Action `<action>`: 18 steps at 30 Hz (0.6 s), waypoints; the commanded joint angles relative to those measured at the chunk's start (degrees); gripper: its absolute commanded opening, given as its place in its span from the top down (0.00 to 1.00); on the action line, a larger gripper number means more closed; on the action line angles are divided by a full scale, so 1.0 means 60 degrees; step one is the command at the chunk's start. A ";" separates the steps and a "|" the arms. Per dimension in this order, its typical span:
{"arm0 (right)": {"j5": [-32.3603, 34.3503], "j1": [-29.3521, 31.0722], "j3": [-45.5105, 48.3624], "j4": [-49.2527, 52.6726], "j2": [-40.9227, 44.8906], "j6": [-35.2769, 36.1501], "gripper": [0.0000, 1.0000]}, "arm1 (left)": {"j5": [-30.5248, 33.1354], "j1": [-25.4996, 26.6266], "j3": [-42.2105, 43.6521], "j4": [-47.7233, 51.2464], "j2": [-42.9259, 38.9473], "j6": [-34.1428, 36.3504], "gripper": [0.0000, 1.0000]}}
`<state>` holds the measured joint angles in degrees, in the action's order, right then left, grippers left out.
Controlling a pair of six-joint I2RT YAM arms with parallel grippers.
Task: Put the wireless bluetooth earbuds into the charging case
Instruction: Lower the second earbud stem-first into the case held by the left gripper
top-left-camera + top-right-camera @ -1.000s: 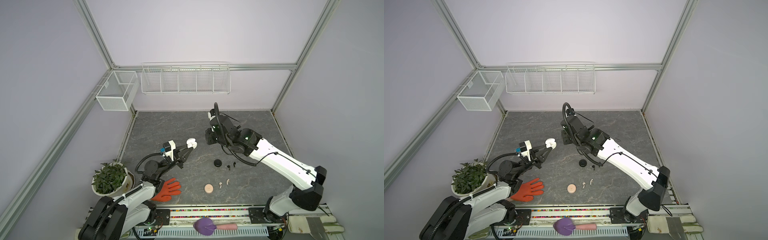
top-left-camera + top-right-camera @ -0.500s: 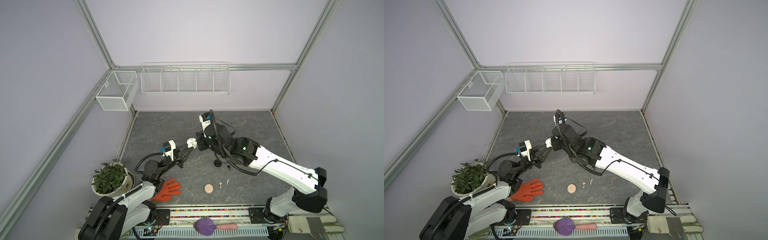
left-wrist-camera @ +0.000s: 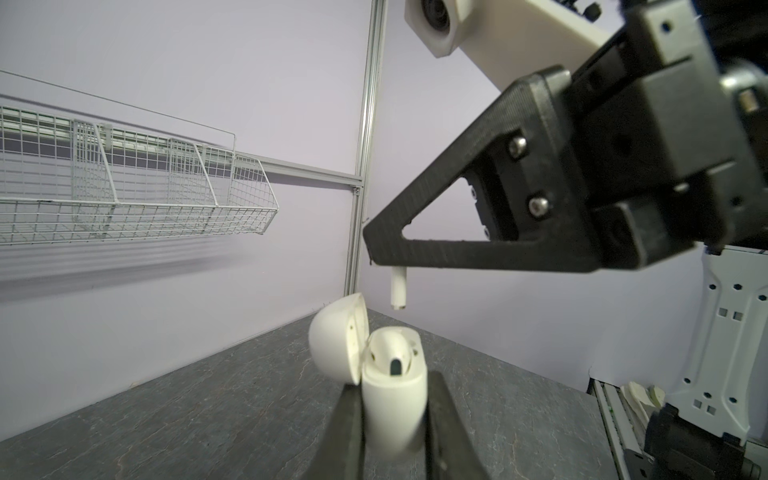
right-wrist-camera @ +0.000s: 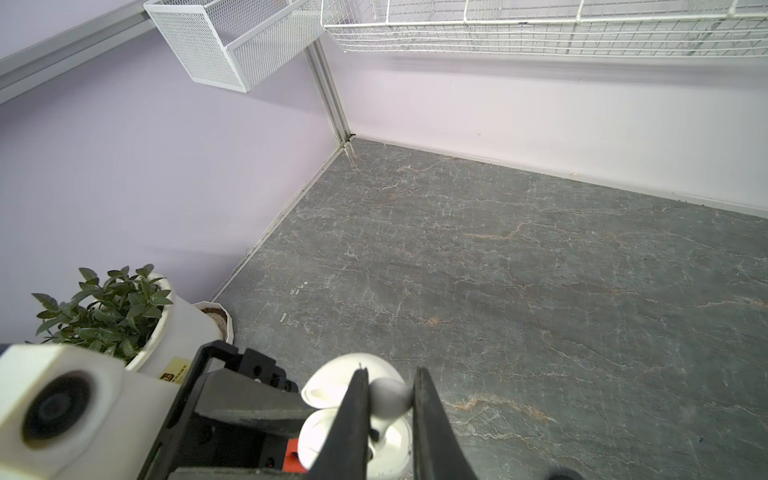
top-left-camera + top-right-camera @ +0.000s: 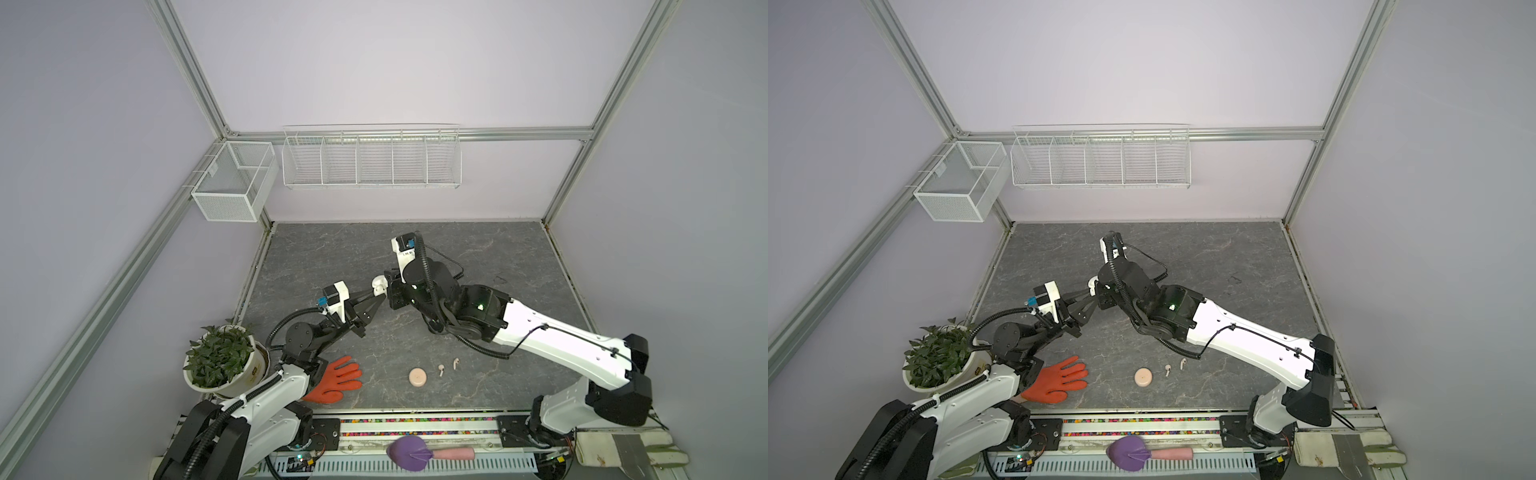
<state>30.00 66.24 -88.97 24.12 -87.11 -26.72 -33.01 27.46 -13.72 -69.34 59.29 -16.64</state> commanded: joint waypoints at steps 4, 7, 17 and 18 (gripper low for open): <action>-0.0005 0.0139 0.0165 -0.0284 0.0065 -0.0248 0.88 | 0.0087 -0.0048 -0.0205 0.0233 -0.0345 0.0292 1.00; -0.0055 0.0166 0.0185 -0.0299 0.0035 -0.0292 0.88 | 0.0086 -0.0051 -0.0190 0.0160 -0.0308 0.0268 1.00; -0.0104 0.0254 0.0223 -0.0241 -0.0062 -0.0402 0.88 | 0.0169 -0.0050 -0.0102 0.0368 -0.0563 0.0389 1.00; -0.0106 0.0255 0.0237 -0.0241 -0.0076 -0.0418 0.88 | 0.0189 -0.0047 -0.0103 0.0421 -0.0603 0.0415 1.00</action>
<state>29.67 67.37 -88.44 23.44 -87.13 -27.94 -32.60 27.46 -13.72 -67.18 56.88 -15.55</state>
